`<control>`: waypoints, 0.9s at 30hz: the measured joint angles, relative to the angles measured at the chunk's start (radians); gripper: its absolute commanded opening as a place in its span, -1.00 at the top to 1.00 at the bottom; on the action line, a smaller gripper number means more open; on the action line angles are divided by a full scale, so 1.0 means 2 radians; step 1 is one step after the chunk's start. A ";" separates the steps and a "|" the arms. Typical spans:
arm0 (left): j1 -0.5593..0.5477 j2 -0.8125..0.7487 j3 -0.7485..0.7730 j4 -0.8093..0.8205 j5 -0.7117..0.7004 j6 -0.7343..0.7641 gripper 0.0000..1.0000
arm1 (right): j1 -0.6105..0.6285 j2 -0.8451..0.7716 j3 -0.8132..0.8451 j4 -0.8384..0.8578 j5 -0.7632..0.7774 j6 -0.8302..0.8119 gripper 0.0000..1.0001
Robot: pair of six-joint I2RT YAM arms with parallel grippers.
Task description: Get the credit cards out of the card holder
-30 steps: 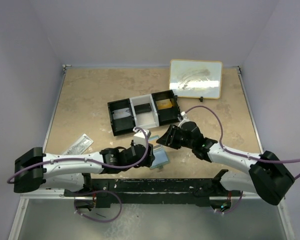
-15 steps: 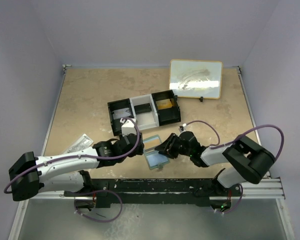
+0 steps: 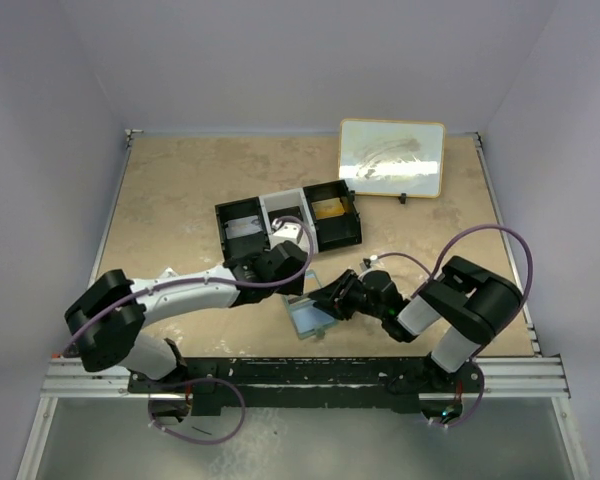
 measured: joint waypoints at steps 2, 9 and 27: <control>0.015 0.022 0.010 0.007 0.019 0.011 -0.08 | 0.000 -0.008 0.000 -0.010 0.005 0.000 0.14; 0.025 0.098 0.044 0.032 0.071 0.037 -0.01 | 0.000 -0.032 0.014 -0.063 0.009 -0.014 0.13; 0.026 0.086 -0.004 0.070 0.091 0.039 0.17 | 0.001 -0.042 0.021 -0.097 0.024 -0.012 0.44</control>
